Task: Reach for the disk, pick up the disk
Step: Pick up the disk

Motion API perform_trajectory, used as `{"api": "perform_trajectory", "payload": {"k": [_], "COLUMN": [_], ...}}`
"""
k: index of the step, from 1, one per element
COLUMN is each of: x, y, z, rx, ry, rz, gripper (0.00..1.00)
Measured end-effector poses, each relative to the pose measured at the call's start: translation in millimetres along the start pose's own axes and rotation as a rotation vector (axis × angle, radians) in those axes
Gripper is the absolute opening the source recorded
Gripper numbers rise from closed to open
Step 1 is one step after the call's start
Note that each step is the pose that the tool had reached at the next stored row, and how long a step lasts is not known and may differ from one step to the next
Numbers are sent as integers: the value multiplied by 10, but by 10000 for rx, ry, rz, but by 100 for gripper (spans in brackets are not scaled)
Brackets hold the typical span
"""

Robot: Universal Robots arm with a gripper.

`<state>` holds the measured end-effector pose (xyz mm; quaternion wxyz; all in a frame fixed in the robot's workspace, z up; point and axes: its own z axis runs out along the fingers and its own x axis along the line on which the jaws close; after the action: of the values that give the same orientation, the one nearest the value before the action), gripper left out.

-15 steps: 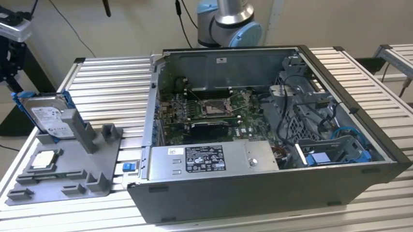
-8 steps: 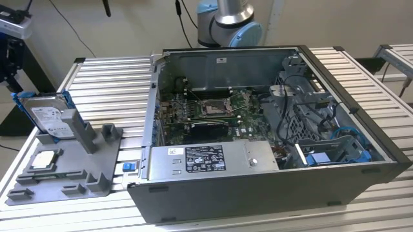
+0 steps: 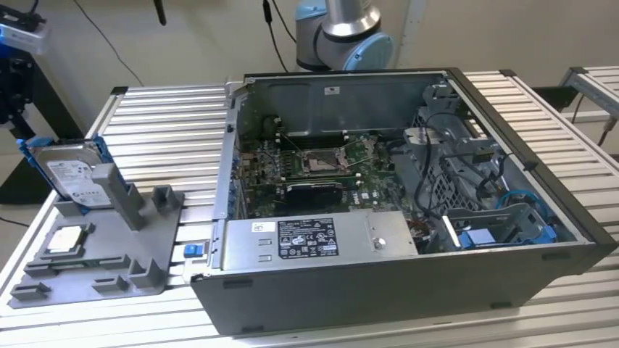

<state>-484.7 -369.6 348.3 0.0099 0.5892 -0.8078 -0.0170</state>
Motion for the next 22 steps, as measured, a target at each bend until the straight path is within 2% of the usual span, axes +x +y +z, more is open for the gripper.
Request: {"api": "perform_trajectory", "payload": {"k": [4,6,8,12,16,20,22], "x": [-7,-12,-14,-14,-14,-23,-22], "y": [-19,-32,-40,-44,-46,-68,-68], "z": [2,4,11,40,51,55,54], "rx": [7,42,117,189,356,372,371], "ry": [3,-5,-24,-7,-43,-39,-38], "rz": [-174,-252,-353,-894,-1273,-1706,-1723], "gripper": [0,0,0,0,0,0,0]}}
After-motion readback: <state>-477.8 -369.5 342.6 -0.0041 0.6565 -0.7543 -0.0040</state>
